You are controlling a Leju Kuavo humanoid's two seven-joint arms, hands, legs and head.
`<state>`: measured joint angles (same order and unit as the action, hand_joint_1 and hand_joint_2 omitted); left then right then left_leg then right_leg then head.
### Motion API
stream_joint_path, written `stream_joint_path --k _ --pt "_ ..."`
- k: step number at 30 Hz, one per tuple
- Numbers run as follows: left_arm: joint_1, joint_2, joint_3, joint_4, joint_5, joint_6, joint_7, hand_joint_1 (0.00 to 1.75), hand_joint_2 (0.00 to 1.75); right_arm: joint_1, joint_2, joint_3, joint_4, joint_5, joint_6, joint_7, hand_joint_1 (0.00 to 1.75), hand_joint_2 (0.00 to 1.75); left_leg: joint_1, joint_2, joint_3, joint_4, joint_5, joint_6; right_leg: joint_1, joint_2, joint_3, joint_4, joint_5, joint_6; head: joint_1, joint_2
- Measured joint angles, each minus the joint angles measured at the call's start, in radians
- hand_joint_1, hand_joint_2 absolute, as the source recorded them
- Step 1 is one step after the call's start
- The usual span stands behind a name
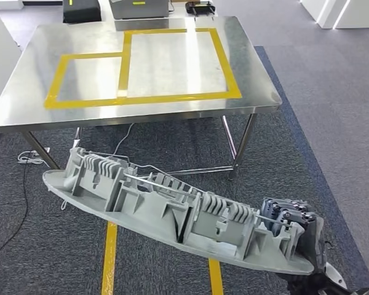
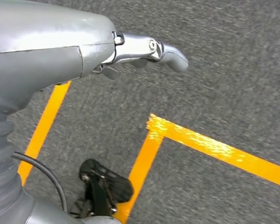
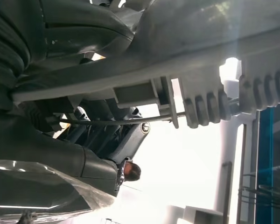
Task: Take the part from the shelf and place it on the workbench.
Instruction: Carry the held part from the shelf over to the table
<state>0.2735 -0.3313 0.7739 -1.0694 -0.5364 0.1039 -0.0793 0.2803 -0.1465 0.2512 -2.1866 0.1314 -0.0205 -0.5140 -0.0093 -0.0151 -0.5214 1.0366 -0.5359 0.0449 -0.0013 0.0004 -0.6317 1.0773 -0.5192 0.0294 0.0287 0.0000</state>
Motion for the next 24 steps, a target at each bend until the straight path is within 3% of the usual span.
stream_joint_path --k 1,2,5,7,9,10,11,12,13,14,16,20,22,24 --pt "0.0 0.0 0.0 0.0 0.0 0.0 0.0 0.0 1.75 0.0 0.0 0.0 0.0 0.0 0.0 0.0 1.75 1.75 -0.001 0.0 0.004 -0.002 -0.007 -0.005 0.003 0.001 0.006 -0.027 0.03 -0.007 0.0 0.0" --pt "0.0 0.0 0.0 0.0 0.0 -0.001 0.0 0.0 1.75 0.0 0.0 0.0 -0.001 0.0 0.0 0.0 1.75 1.75 -0.002 -0.001 0.01 -0.001 -0.008 -0.01 0.005 0.002 0.01 -0.036 0.039 -0.012 0.0 0.0" --pt "-0.001 0.002 0.0 0.0 0.0 -0.002 0.0 0.0 1.75 0.001 0.0 0.0 -0.002 0.0 0.0 0.0 1.75 1.75 -0.003 0.001 0.003 0.037 -0.001 -0.026 -0.002 0.002 0.045 -0.059 0.041 -0.025 -0.001 0.0" --pt "-0.001 0.003 -0.001 -0.001 0.0 -0.002 0.0 0.0 1.75 0.0 0.0 -0.001 -0.002 0.0 0.0 0.0 1.75 1.75 0.001 0.003 -0.048 0.131 -0.019 -0.038 -0.007 -0.001 0.069 -0.07 0.033 -0.031 -0.007 0.0" --pt "-0.001 0.003 -0.002 -0.001 0.0 -0.002 0.0 0.0 1.75 0.0 0.0 -0.001 -0.002 -0.001 0.0 0.0 1.75 1.75 0.009 0.004 -0.118 0.236 -0.074 -0.049 -0.008 -0.001 0.086 -0.072 0.018 -0.032 -0.01 0.0" --pt "-0.001 0.003 -0.002 -0.001 0.0 -0.002 0.0 0.0 1.75 0.001 0.0 -0.001 -0.002 -0.001 0.0 0.0 1.75 1.75 0.012 0.004 -0.143 0.262 -0.094 -0.053 -0.009 -0.001 0.096 -0.072 0.009 -0.031 -0.01 0.0" --pt "-0.001 0.003 -0.002 -0.001 0.0 -0.002 0.0 0.0 1.75 0.001 0.0 -0.001 -0.002 0.0 0.0 0.0 1.75 1.75 0.015 0.004 -0.155 0.26 -0.091 -0.055 -0.01 0.0 0.107 -0.071 0.0 -0.03 -0.009 0.0" --pt "-0.001 0.003 -0.001 -0.001 0.0 -0.002 0.0 0.0 1.75 0.001 0.0 -0.001 -0.002 0.0 0.0 0.0 1.75 1.75 0.018 0.005 -0.152 0.226 -0.065 -0.056 -0.011 0.0 0.12 -0.071 -0.009 -0.027 -0.01 0.0" --pt "-0.001 0.003 -0.001 -0.001 0.0 -0.002 0.0 0.0 1.75 0.001 0.0 -0.001 -0.002 0.0 0.0 0.0 1.75 1.75 0.019 0.005 -0.139 0.169 -0.02 -0.056 -0.012 0.0 0.134 -0.072 -0.02 -0.023 -0.01 0.0" --pt "-0.001 0.003 -0.001 -0.001 0.0 -0.002 0.0 0.0 1.75 0.001 0.0 -0.001 -0.002 0.0 0.0 0.0 1.75 1.75 0.019 0.007 -0.123 0.113 0.02 -0.055 -0.012 0.0 0.149 -0.071 -0.031 -0.018 -0.009 0.0" --pt "-0.001 0.003 -0.001 0.0 0.0 -0.002 0.0 0.0 1.75 0.0 0.0 -0.001 -0.002 0.0 0.0 0.0 1.75 1.75 0.014 0.01 -0.102 0.034 0.053 -0.047 -0.012 0.0 0.163 -0.073 -0.05 -0.004 -0.012 0.0" --pt "0.001 0.002 0.0 0.0 0.0 -0.001 0.0 0.0 1.75 -0.001 0.0 0.0 -0.003 0.0 0.0 0.0 1.75 1.75 0.013 0.01 -0.075 0.009 0.047 -0.014 -0.011 -0.002 0.181 -0.062 -0.065 0.02 -0.011 0.0" --pt "0.0 0.001 0.0 0.0 0.0 -0.001 0.0 0.0 1.75 -0.003 0.0 0.0 -0.003 0.0 0.0 0.0 1.75 1.75 0.015 0.009 -0.052 0.002 0.041 -0.003 -0.012 -0.002 0.135 0.018 -0.087 0.025 -0.004 0.0" --pt "0.0 0.001 0.0 0.0 0.0 -0.001 0.0 0.0 1.75 -0.003 0.0 0.0 -0.003 0.0 0.0 0.0 1.75 1.75 0.014 0.009 -0.041 0.001 0.028 0.004 -0.011 -0.002 0.043 0.148 -0.131 0.028 0.004 0.0"
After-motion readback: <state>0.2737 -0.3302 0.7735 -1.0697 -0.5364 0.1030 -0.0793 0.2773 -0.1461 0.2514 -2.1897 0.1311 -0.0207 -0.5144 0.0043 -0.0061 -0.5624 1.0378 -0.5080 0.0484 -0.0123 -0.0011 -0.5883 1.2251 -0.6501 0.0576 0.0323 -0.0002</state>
